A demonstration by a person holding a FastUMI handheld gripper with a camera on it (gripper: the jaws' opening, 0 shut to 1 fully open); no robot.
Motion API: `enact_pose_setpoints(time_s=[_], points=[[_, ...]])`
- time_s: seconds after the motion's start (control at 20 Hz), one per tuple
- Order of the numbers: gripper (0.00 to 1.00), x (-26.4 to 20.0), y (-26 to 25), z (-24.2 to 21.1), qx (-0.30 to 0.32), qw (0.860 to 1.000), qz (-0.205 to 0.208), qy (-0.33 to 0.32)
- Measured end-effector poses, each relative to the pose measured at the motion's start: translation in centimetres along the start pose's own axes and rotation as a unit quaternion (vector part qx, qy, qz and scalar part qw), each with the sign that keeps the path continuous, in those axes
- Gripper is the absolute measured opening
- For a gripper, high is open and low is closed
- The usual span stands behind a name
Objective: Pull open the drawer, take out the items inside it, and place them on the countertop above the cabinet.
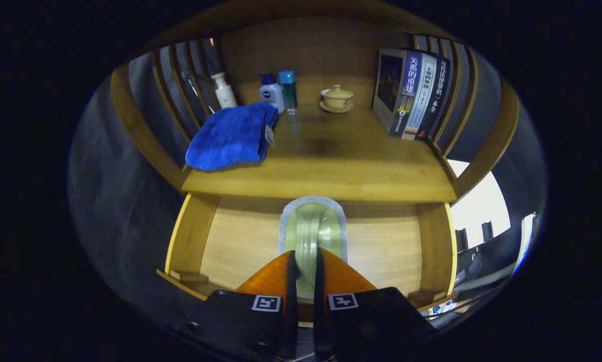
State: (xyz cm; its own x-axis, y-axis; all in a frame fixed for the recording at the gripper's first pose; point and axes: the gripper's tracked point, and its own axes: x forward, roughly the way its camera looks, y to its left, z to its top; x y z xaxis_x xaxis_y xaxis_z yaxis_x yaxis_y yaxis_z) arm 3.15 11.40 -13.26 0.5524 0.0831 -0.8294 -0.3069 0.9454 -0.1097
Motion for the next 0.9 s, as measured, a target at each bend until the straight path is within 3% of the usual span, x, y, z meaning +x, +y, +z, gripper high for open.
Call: enact_pose_setpoints(time_s=[0.25,0.65,0.9], points=[[0.21,1.5,-0.2,4.4,0.009,1.000,-0.009,-0.009],[0.21,8.4,-0.2,8.8,0.048,0.999,-0.016,0.006],[0.21,10.0,-0.6,11.0,0.039,0.999,-0.024,0.000]])
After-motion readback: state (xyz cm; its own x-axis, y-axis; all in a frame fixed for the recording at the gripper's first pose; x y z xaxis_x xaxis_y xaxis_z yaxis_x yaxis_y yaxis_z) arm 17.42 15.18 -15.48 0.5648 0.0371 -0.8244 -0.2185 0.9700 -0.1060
